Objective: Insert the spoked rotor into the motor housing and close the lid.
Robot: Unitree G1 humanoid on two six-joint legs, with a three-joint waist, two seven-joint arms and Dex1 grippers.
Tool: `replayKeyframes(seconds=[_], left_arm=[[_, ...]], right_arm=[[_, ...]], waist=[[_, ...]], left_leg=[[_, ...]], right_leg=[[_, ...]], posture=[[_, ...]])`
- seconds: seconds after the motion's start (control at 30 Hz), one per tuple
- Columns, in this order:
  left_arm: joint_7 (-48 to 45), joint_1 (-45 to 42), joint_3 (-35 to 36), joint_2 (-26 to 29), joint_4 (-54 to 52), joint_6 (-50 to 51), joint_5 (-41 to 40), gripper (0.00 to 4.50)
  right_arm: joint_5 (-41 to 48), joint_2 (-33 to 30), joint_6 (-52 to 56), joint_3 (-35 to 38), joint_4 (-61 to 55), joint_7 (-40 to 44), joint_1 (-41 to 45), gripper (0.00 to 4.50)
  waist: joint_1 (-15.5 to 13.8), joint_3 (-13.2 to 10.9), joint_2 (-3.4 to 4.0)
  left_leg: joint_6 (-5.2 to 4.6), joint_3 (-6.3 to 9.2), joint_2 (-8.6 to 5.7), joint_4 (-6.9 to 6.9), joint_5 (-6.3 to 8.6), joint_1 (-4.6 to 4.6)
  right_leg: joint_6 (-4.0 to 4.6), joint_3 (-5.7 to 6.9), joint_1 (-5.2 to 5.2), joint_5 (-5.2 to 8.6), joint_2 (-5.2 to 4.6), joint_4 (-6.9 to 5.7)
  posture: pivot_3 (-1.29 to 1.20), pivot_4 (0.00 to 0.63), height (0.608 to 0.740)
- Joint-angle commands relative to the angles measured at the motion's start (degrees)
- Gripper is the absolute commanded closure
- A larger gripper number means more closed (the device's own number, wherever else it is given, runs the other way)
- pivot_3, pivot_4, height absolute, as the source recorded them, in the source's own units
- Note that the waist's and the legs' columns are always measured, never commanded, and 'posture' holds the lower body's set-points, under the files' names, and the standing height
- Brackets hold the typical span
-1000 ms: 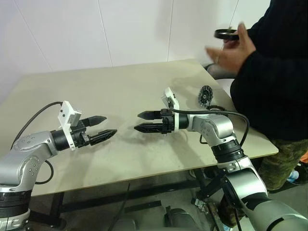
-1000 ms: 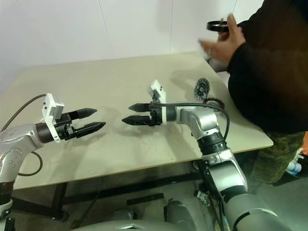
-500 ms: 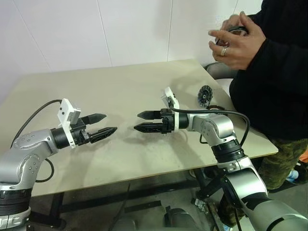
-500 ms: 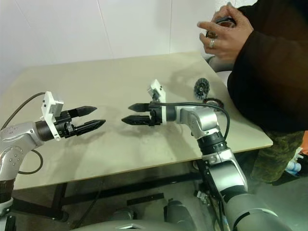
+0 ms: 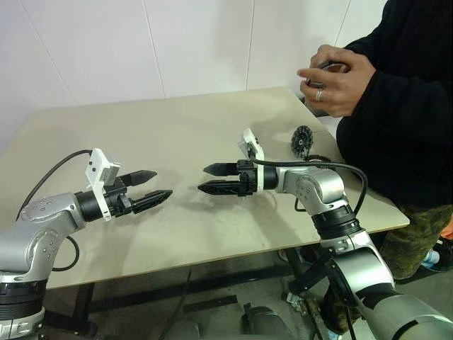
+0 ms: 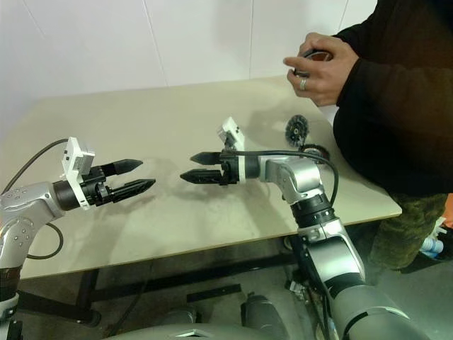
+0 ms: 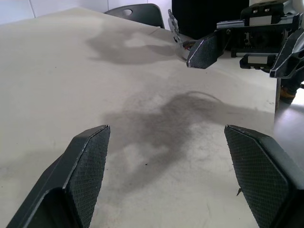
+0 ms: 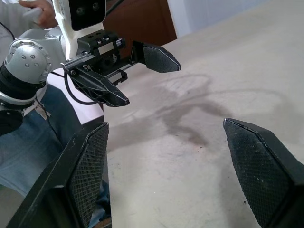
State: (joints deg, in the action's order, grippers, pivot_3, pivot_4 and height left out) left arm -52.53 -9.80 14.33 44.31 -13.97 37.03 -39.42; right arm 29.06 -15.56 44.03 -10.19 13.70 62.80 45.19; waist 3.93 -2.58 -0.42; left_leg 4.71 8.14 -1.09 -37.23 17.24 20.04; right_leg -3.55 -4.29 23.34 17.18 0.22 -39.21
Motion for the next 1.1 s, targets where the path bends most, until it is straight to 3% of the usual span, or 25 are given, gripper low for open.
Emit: replayKeyframes(seconds=[0.03, 1.1], left_arm=[[0.2, -1.1, 0.9, 0.6, 0.0, -0.9, 0.5, 0.4], [0.0, -0.6, 1.6, 0.6, -2.7, 0.1, -1.5, 0.4]], right_arm=[[0.5, -0.1, -0.8, 1.8, -0.2, -0.1, 1.4, 0.48], [2.7, -0.2, 0.7, 1.6, -3.1, 0.7, 1.2, 0.48]], waist=[[0.0, 0.0, 0.0], [0.0, 0.0, 0.0]], left_leg=[[0.0, 0.0, 0.0, 0.0, 0.0, 0.0], [0.0, 0.0, 0.0, 0.0, 0.0, 0.0]], right_leg=[[0.0, 0.0, 0.0, 0.0, 0.0, 0.0], [0.0, 0.0, 0.0, 0.0, 0.0, 0.0]], posture=[[0.0, 0.0, 0.74], [0.0, 0.0, 0.74]])
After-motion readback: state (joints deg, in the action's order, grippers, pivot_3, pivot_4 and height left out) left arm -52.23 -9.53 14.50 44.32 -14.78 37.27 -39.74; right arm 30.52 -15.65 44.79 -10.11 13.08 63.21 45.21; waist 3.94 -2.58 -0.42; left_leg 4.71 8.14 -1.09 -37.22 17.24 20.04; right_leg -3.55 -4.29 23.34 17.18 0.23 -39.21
